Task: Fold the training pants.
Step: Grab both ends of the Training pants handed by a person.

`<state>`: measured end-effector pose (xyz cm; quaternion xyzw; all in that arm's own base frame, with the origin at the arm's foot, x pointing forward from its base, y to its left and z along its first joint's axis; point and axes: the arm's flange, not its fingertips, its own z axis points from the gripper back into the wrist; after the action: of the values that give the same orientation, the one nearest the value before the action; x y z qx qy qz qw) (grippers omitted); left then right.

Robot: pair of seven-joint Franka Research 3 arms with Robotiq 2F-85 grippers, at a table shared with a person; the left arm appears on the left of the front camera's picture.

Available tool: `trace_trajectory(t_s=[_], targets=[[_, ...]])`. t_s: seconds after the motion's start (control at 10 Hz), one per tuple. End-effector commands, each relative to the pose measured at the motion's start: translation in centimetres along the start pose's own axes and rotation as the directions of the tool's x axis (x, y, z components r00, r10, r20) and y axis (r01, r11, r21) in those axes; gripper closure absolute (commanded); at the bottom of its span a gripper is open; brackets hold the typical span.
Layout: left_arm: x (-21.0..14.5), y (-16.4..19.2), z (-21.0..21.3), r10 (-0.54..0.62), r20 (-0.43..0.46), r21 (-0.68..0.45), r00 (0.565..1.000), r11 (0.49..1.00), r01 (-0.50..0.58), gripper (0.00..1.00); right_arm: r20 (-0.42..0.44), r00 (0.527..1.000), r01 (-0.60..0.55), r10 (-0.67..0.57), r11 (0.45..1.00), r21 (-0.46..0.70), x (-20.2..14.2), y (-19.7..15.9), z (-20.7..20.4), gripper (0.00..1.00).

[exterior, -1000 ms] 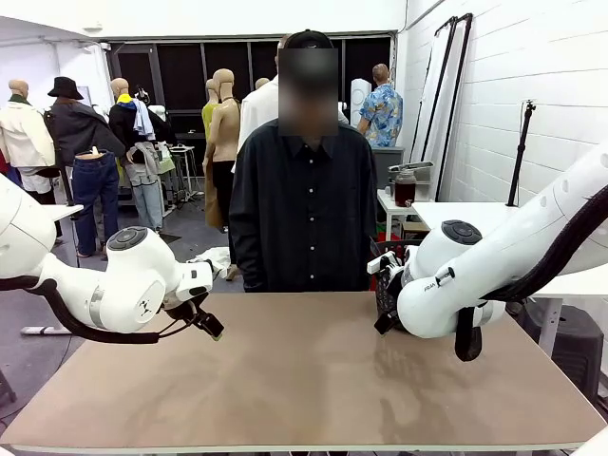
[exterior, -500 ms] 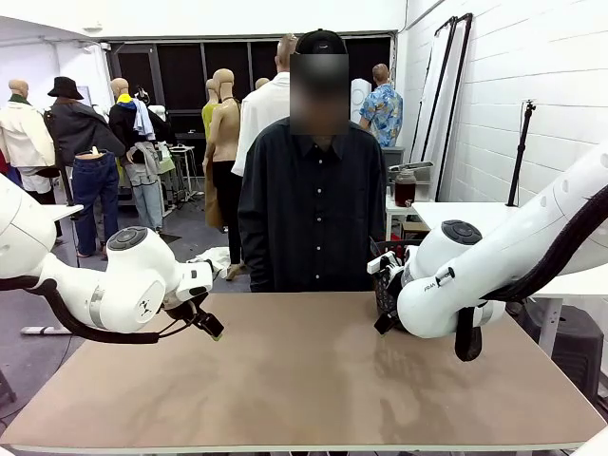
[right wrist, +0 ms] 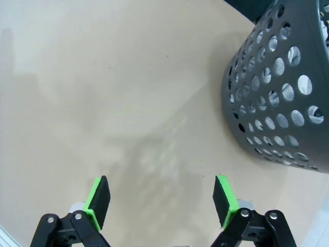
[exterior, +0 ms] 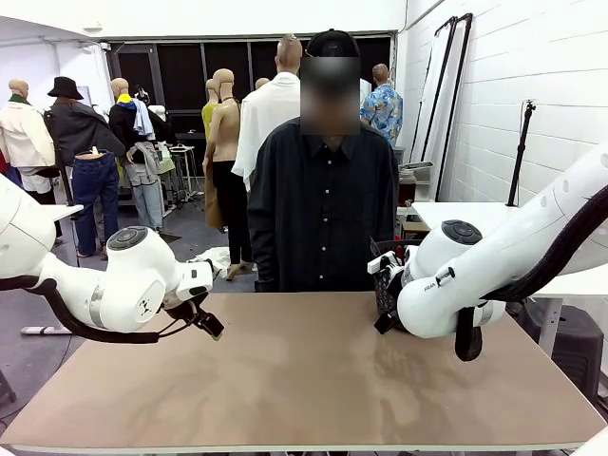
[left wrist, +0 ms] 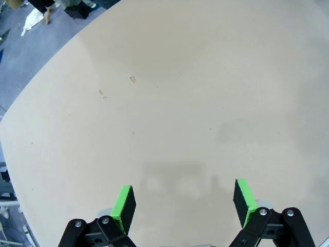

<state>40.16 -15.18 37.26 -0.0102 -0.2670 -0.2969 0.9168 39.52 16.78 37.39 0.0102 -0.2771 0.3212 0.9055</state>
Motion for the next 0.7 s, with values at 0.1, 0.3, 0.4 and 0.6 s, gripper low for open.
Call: trace_trajectory(t_s=[0.1,0.3,0.4,0.6], targets=[[0.9,0.4,3.6,0.005,0.0,0.019,1.0,1.0,-0.005,0.0,0.009,1.0,0.014,-0.014,0.998,0.054,0.3,-1.1,2.3,0.0],[1.7,-0.3,6.4,-0.002,-0.003,0.021,1.0,1.0,0.002,0.0,0.022,1.0,0.011,-0.013,0.998,0.065,1.2,-1.6,5.4,0.0],[2.0,-0.4,7.6,0.0,0.002,0.027,1.0,1.0,0.0,0.0,0.035,0.999,0.002,-0.004,0.997,0.079,1.7,-1.8,6.6,0.0],[2.7,-1.0,10.0,0.003,0.004,0.005,1.0,1.0,-0.003,0.0,0.048,0.999,-0.007,0.004,0.998,0.059,2.5,-1.8,9.6,0.0]])
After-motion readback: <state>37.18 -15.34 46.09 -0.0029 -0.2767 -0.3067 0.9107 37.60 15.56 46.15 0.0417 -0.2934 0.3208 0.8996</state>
